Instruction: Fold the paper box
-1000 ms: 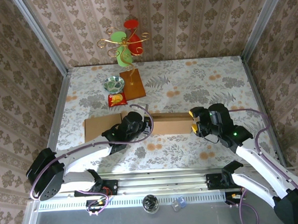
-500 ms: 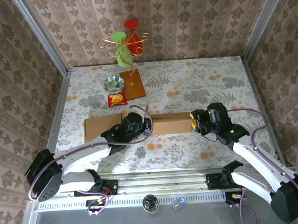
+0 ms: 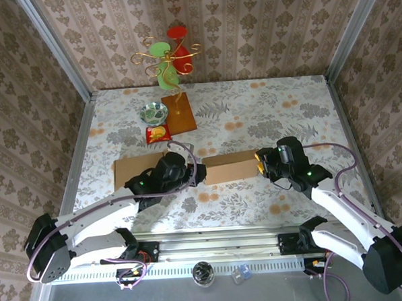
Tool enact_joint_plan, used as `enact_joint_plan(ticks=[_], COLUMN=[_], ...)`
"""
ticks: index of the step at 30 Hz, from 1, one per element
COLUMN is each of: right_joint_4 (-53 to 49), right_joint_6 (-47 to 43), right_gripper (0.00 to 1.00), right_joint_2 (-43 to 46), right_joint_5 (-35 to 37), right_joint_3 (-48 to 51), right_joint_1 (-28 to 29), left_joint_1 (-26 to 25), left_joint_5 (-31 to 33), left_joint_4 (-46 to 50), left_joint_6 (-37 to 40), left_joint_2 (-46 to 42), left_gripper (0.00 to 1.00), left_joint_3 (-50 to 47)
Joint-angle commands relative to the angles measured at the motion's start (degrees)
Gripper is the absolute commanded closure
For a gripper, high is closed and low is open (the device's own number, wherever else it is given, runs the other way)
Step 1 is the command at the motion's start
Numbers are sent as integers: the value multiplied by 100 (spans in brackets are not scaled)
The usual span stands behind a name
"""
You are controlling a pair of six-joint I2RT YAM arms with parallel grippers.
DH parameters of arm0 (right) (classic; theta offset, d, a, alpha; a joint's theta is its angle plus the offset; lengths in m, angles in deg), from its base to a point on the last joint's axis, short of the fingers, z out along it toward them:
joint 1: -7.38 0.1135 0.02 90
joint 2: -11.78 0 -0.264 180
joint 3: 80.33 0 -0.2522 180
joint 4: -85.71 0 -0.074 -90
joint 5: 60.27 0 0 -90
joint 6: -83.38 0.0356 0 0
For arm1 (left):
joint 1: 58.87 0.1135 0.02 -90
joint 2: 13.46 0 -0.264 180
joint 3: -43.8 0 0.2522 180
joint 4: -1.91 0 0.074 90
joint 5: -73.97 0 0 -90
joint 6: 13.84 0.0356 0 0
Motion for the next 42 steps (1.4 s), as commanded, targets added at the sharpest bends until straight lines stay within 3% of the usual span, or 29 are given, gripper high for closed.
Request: enact_joint_plan(ticks=[1,7,13,20,42], right_joint_4=[-596,-648,-614,-591,-1120], right_joint_6=[-107,-111,-89,-63,-43], right_gripper=[61,61,61,61,62], right_joint_2=[-180,-182,-195,-223,-336], right_joint_5=[76,76,89,80,74], right_joint_3=[-25,-35,-36,-44,-96], right_joint_1=[-12,-19,-21,-30,-34], left_joint_1=[310,1001,1108,1124,1140], left_joint_5=[-605,-1561,-2165,-2099,-2280], left_joint_4=[245,266,317,787,14], left_joint_6=[-635,-1388,-1523,-1495,-1358], left_joint_2=[-132,170,847,903,1072], left_gripper=[51,51,54,58,68], left_joint_3=[284,534,857,778,-135])
